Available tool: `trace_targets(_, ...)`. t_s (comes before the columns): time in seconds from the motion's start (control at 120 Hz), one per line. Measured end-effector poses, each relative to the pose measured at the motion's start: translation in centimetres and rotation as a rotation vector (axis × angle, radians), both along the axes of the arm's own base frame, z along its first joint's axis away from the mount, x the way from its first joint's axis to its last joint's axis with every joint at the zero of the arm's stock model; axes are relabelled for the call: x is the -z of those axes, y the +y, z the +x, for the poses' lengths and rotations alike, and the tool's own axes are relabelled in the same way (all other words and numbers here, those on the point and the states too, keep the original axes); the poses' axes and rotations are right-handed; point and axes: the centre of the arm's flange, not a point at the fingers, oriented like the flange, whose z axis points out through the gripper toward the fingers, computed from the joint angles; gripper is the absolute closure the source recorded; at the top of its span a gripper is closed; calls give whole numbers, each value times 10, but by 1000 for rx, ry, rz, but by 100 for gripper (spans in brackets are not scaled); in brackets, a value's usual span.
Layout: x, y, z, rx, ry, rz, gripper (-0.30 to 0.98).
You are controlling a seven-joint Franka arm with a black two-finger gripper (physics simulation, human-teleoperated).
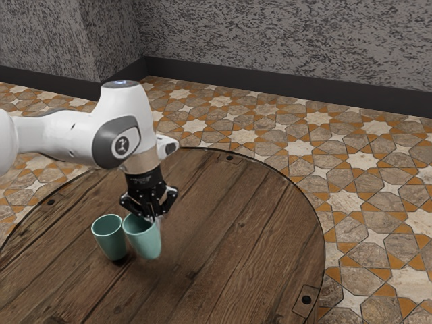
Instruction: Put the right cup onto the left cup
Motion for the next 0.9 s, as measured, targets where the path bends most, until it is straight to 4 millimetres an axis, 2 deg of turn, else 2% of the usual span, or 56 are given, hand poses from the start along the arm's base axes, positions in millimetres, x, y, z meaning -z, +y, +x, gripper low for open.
trace_targets(0.175, -35, 21, 6, -5, -11, 41, 79)
trace_targets(0.383, -54, 56, -6, -61, 19, 72, 79)
trace_targets(0.667, -62, 75, -17, -107, 48, 100, 79)
trace_targets(0.9, -59, 85, -18, -126, 67, 97, 79)
